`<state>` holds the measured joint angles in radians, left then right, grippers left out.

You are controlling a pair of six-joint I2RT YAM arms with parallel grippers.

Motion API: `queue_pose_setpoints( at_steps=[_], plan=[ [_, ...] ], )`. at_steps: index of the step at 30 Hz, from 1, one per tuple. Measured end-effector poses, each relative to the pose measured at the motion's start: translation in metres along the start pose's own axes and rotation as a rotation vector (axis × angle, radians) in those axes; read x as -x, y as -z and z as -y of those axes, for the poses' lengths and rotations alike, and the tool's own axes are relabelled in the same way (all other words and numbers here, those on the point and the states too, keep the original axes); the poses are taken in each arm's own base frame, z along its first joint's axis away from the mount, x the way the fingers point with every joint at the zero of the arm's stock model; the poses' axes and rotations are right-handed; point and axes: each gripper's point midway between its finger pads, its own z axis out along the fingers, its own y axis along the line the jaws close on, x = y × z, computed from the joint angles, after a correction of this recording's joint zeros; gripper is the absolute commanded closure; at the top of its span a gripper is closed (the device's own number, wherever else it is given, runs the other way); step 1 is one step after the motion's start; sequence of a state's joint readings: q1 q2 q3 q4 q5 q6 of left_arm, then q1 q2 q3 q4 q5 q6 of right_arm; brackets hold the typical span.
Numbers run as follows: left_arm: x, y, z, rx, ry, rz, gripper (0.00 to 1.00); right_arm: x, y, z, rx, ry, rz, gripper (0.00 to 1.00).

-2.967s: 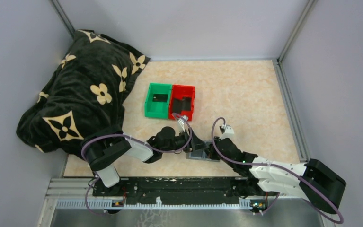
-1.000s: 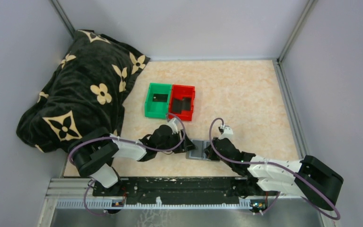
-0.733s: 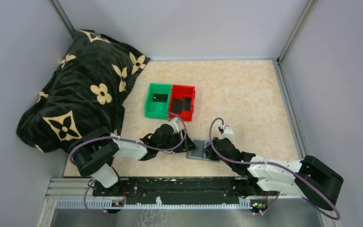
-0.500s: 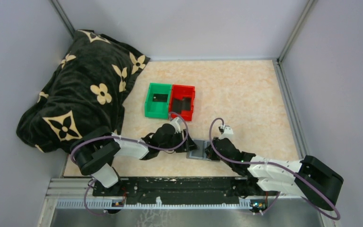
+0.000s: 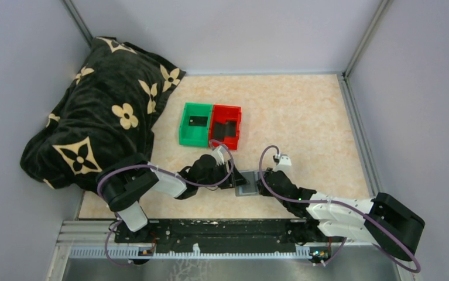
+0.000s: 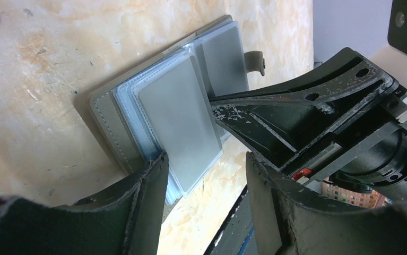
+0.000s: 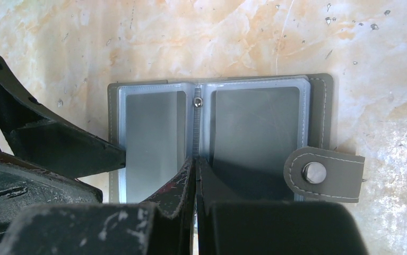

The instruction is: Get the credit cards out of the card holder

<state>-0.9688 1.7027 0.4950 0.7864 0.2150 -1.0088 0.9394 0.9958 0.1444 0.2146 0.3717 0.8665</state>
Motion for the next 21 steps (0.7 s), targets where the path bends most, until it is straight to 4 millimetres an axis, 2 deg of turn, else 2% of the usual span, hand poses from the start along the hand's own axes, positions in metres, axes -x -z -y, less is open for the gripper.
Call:
queue_pose_setpoints(
  at_steps=[21],
  plan=[
    [0.008,0.002,0.011,-0.023,-0.021,0.028,0.40,0.000,0.000,0.000,-0.002,0.000,0.001,1.00]
  ],
)
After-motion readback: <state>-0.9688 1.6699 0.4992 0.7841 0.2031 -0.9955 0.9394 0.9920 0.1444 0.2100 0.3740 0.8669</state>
